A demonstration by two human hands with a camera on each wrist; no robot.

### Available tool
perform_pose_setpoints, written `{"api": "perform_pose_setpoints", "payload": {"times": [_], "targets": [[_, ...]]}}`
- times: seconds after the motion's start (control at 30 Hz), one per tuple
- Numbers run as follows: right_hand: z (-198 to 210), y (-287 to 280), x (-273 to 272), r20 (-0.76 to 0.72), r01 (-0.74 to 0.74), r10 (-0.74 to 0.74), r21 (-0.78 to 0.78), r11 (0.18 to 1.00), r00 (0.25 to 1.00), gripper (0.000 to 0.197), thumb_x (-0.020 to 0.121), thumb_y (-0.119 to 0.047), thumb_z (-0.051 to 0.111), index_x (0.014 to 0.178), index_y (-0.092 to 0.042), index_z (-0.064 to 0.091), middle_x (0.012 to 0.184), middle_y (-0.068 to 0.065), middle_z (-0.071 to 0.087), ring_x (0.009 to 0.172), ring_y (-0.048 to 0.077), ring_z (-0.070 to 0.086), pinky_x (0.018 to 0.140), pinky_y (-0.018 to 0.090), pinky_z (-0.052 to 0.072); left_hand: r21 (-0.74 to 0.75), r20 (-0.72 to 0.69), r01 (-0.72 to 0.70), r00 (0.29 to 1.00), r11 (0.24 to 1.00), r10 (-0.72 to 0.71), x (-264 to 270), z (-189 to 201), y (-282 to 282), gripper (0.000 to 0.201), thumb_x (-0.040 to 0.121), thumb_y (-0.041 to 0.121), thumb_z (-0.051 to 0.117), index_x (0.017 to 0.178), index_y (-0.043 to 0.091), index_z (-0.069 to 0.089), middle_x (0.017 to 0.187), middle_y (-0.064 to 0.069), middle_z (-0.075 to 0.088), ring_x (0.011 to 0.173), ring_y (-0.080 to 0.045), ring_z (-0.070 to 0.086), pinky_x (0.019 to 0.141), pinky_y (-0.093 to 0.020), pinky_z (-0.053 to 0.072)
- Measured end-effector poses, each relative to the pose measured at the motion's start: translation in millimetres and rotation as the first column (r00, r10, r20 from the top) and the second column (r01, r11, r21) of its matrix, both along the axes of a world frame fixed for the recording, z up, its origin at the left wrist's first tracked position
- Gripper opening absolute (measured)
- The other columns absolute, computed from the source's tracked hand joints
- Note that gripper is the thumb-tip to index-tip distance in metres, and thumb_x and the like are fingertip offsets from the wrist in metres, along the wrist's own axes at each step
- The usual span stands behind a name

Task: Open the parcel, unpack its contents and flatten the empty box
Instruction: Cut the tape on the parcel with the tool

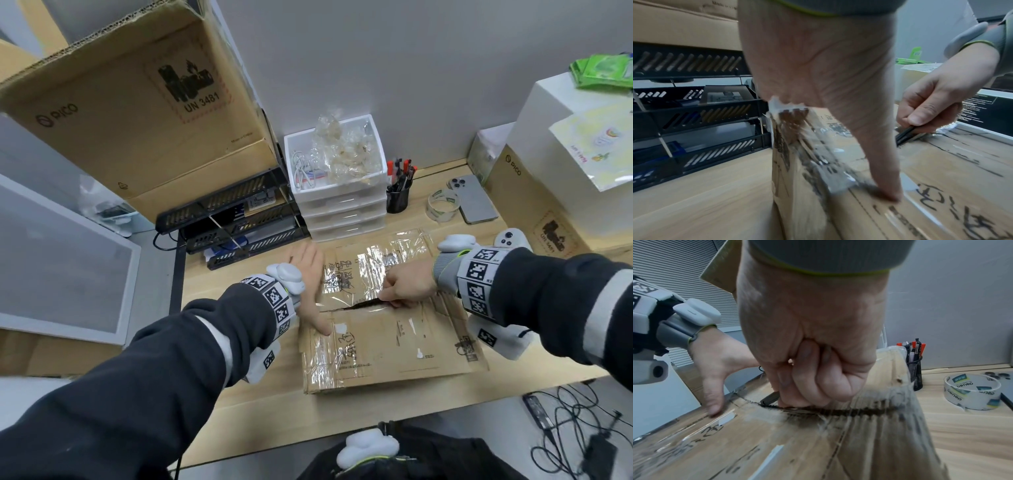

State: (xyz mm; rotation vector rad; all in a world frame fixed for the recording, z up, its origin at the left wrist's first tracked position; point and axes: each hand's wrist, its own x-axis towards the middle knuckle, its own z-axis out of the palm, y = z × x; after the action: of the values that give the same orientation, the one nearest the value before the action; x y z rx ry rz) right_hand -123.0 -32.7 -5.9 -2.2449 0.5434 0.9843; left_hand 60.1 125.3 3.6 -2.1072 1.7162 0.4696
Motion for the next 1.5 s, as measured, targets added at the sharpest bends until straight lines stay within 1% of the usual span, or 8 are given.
{"api": "perform_pose_setpoints", "payload": {"times": [0.07,0.13,0.27,0.47,0.63,1.07,1.23,1.5], "targets": [[-1,0,0,0.012,-0.001,0.000,0.010,1.000,1.000,0.041,0.100,-0.044,0.043,0.072,-0.021,0.061,0.064,-0.002,0.063,0.062,0.019,0.054,0.072,0.032,0.051,-0.020,-0.006,0.077,0.997,0.997,-0.077,-10,-6,0,0.159,0.040,0.095,0.065,0.159,0.010,0.005,0.166,-0.010,0.010,0.153,-0.030,0.012,0.125,-0.049,0.011],[0,-2,-1,0.017,0.000,-0.001,0.008,1.000,1.000,0.040,0.099,-0.044,0.044,0.073,-0.020,0.062,0.064,-0.002,0.063,0.058,0.018,0.053,0.066,0.030,0.048,-0.008,0.007,0.095,0.995,0.995,-0.095,-21,-11,-4,0.161,0.041,0.093,0.066,0.161,0.013,-0.007,0.169,-0.012,-0.002,0.156,-0.032,0.000,0.126,-0.052,0.005],[5,-7,-6,0.004,0.005,-0.005,-0.011,1.000,1.000,0.037,0.098,-0.044,0.046,0.077,-0.019,0.063,0.067,-0.001,0.064,0.055,0.017,0.052,0.056,0.024,0.045,0.033,0.080,0.104,0.991,0.994,-0.107,-26,-13,-9,0.164,0.038,0.092,0.068,0.160,0.013,-0.008,0.168,-0.014,-0.002,0.155,-0.035,0.000,0.125,-0.053,0.007],[0,-18,-15,-0.016,0.023,-0.024,-0.023,0.999,1.000,0.041,0.095,-0.048,0.048,0.069,-0.021,0.064,0.063,-0.002,0.065,0.061,0.021,0.057,0.072,0.035,0.055,0.075,0.100,0.076,0.991,0.994,-0.084,-29,-12,-11,0.167,0.038,0.093,0.068,0.159,0.011,-0.012,0.168,-0.012,-0.008,0.155,-0.032,-0.003,0.125,-0.053,0.007],[0,-20,-18,-0.020,0.041,-0.041,-0.008,0.999,0.999,0.041,0.098,-0.045,0.047,0.071,-0.018,0.062,0.065,0.001,0.062,0.057,0.020,0.053,0.060,0.027,0.047,0.070,0.065,0.058,0.996,0.996,-0.062,-28,-10,-7,0.168,0.038,0.093,0.067,0.159,0.008,-0.013,0.168,-0.012,-0.009,0.156,-0.031,-0.004,0.124,-0.056,0.004],[3,-3,12,-0.036,0.001,-0.001,0.021,1.000,0.999,0.038,0.098,-0.043,0.047,0.073,-0.018,0.059,0.061,-0.001,0.060,0.057,0.021,0.050,0.062,0.029,0.043,0.074,0.007,-0.018,1.000,0.997,0.018,-4,-8,25,0.173,0.037,0.092,0.070,0.157,0.006,-0.019,0.168,-0.009,-0.017,0.155,-0.023,-0.014,0.125,-0.053,-0.007],[4,12,27,0.012,-0.023,0.023,0.008,1.000,1.000,0.038,0.099,-0.041,0.049,0.071,-0.017,0.060,0.063,0.001,0.062,0.059,0.021,0.054,0.064,0.029,0.049,0.108,0.043,-0.055,0.998,0.993,0.051,11,-5,38,0.175,0.034,0.092,0.070,0.157,0.007,-0.021,0.168,-0.009,-0.019,0.155,-0.021,-0.013,0.125,-0.051,-0.008],[12,18,38,0.025,-0.045,0.047,-0.051,0.998,0.999,0.036,0.100,-0.040,0.047,0.076,-0.015,0.059,0.059,0.000,0.058,0.048,0.016,0.049,0.048,0.022,0.041,0.210,0.113,-0.102,0.990,0.972,0.080,10,9,40,0.170,0.041,0.083,0.078,0.156,-0.003,-0.014,0.167,-0.017,-0.017,0.155,-0.028,-0.014,0.125,-0.050,-0.008]]}}
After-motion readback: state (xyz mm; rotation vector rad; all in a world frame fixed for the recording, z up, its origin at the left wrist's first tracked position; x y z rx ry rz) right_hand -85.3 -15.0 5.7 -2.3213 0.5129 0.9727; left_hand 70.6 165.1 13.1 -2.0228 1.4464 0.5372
